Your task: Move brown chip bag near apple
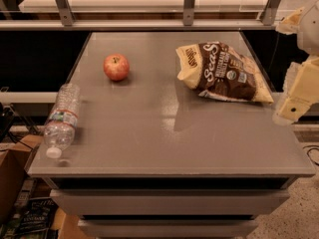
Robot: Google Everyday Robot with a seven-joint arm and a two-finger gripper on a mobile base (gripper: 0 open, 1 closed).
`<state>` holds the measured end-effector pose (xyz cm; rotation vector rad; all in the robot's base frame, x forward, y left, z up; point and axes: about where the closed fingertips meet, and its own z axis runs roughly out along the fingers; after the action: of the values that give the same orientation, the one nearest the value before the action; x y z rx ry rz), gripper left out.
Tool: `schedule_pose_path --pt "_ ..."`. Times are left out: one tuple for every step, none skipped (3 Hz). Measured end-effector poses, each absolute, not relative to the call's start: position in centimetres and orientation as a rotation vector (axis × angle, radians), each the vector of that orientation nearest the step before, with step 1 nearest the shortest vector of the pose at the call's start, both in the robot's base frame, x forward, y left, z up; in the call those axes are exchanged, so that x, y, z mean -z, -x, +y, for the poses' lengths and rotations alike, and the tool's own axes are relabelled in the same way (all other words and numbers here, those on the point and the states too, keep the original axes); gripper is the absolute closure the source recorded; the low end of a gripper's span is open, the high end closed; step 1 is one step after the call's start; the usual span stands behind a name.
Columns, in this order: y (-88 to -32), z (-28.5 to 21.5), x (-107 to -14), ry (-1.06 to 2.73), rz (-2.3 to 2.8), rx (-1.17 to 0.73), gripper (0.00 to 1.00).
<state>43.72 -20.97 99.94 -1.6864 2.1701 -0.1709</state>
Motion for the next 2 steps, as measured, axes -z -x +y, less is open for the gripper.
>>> schedule_pose_path --pt "-43.72 -20.97 -99.95 1.686 2.17 0.171 0.0" --pt "-43.75 -21.28 -100.29 1.669 2.176 0.144 0.0"
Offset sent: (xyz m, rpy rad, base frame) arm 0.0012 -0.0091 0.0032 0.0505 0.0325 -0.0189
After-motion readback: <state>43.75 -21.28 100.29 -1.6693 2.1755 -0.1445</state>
